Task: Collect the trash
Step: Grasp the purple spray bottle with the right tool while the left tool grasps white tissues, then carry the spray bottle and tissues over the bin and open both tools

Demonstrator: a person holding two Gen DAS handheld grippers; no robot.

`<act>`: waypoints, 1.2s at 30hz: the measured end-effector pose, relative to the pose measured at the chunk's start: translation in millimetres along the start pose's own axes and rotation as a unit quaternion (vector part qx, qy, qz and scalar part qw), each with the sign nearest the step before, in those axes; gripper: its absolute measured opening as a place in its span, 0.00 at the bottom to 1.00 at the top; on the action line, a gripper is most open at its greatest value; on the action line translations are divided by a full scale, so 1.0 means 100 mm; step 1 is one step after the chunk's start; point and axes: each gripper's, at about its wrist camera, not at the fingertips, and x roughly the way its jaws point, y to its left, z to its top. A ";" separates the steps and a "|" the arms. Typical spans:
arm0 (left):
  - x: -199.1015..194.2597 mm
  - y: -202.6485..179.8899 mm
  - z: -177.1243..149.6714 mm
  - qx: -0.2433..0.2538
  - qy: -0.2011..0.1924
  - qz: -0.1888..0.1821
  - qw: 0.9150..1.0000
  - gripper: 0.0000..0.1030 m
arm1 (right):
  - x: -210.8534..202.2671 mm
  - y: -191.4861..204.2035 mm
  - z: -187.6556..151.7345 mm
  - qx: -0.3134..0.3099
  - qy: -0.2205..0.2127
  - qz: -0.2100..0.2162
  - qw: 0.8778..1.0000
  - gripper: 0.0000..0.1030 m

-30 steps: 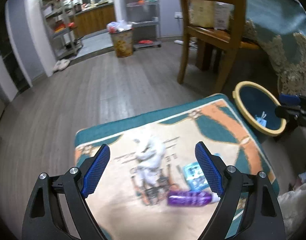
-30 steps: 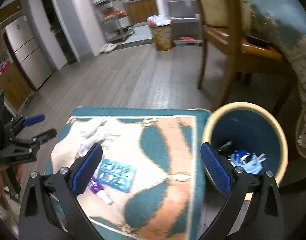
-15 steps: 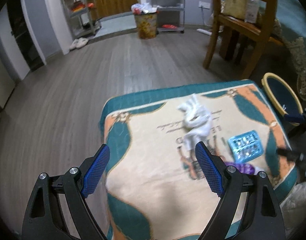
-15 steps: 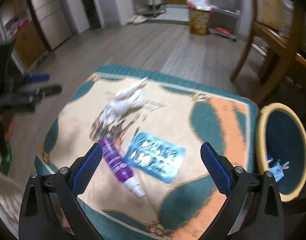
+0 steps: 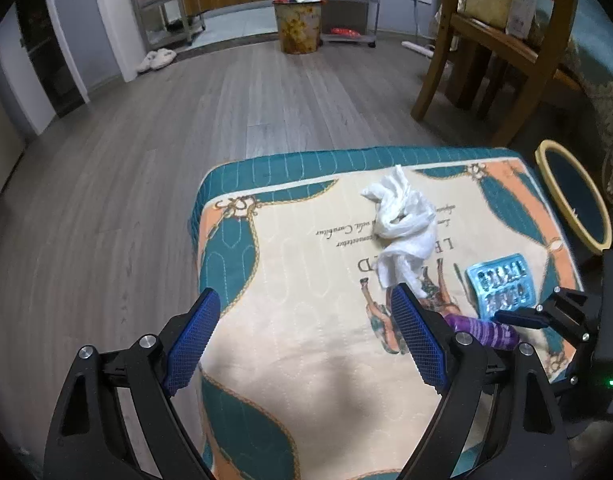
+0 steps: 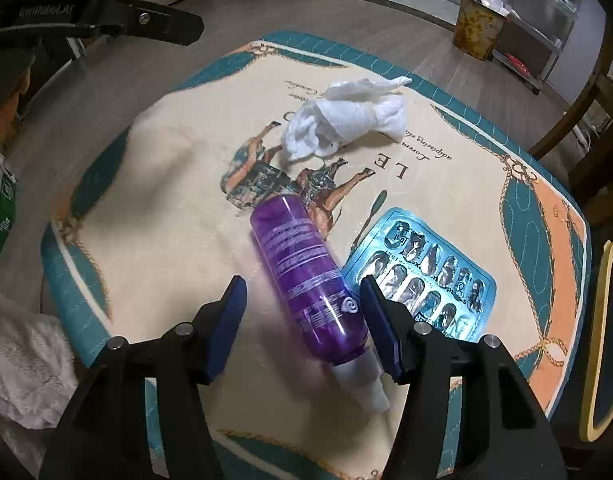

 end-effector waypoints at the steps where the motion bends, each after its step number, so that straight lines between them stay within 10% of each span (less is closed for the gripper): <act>1: 0.02 -0.01 0.01 0.001 0.002 0.001 1.000 0.85 | 0.01 0.01 -0.01 -0.002 0.001 0.001 1.000 0.45; 16: 0.20 -0.46 0.11 0.049 0.023 -0.014 0.998 0.85 | -0.73 -0.58 -0.28 0.047 0.035 0.015 0.998 0.31; 25: 0.58 -0.85 0.14 0.063 0.070 -0.031 0.995 0.84 | -1.08 -1.30 -0.37 0.145 -0.026 0.006 0.989 0.31; 32: 0.85 -1.00 0.08 0.095 0.137 -0.031 0.986 0.06 | -1.36 -1.47 -0.24 0.154 -0.079 0.006 0.985 0.31; 36: 0.67 -1.06 0.07 0.121 0.112 -0.038 0.986 0.04 | -1.47 -1.61 -0.24 0.172 -0.096 0.003 0.980 0.31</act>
